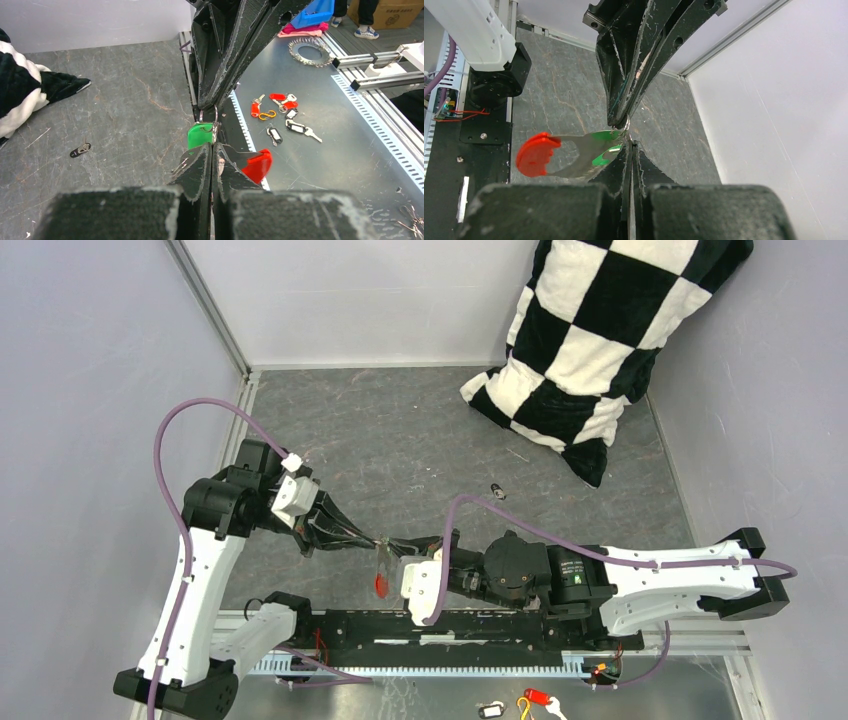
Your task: Put the keys on the keyring
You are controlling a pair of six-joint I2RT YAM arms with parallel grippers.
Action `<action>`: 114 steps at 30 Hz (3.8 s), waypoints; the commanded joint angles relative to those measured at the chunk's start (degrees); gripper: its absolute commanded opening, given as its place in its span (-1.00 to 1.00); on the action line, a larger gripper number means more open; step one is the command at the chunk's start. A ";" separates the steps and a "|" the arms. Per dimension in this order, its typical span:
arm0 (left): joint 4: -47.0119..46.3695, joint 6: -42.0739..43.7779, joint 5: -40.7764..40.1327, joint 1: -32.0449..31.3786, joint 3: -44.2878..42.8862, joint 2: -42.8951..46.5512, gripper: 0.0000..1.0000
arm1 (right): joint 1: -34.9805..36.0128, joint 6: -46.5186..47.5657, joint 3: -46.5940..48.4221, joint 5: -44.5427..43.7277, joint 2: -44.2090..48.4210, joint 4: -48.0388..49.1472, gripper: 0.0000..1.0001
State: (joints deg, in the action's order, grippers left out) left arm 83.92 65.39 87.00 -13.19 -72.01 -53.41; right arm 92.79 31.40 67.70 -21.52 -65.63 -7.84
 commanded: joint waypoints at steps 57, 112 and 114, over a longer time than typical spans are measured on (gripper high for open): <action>-0.16 -4.87 6.69 4.14 -5.69 -1.83 -0.96 | 0.52 -4.41 -9.67 -16.83 2.82 14.36 -0.99; -0.16 -4.71 6.76 4.12 -6.31 -1.59 -0.96 | -2.22 -0.90 -10.12 -1.90 1.46 19.61 -0.42; -0.16 -4.66 6.69 4.08 -6.30 -1.54 -0.96 | -2.25 -0.91 -10.13 -2.12 1.36 20.02 -0.43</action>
State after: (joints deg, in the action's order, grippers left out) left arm 83.88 58.37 87.18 -9.32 -76.55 -55.46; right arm 90.89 30.52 55.24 -22.96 -64.20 8.75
